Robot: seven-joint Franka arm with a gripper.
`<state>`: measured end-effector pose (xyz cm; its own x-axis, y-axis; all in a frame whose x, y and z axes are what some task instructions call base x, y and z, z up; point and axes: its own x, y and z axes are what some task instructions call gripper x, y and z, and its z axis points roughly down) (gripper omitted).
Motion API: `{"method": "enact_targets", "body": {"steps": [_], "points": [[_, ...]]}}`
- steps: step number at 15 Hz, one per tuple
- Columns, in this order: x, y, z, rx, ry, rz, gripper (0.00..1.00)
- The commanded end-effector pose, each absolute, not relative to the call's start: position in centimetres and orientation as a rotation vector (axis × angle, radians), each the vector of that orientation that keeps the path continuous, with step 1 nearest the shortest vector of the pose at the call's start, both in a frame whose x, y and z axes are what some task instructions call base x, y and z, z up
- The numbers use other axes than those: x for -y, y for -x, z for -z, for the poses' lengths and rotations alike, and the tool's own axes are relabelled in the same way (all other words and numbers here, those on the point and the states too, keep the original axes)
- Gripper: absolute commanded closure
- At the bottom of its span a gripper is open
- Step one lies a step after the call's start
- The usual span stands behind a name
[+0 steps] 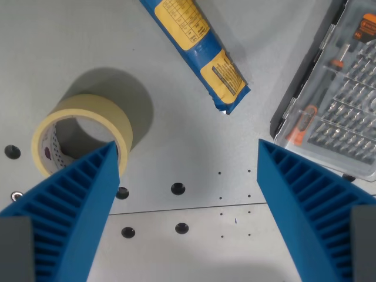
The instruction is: Move in base positive x
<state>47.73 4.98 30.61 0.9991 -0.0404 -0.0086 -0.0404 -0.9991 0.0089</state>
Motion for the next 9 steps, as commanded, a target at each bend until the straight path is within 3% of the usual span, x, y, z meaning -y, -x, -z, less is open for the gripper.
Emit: {"method": "enact_targets", "body": {"steps": [1, 9], "points": [[-5.0, -48.2, -30.8, 0.064, -3.132, 0.008, 0.0], [-5.2, -52.3, -30.7, 0.064, -3.132, 0.008, 0.0]]}}
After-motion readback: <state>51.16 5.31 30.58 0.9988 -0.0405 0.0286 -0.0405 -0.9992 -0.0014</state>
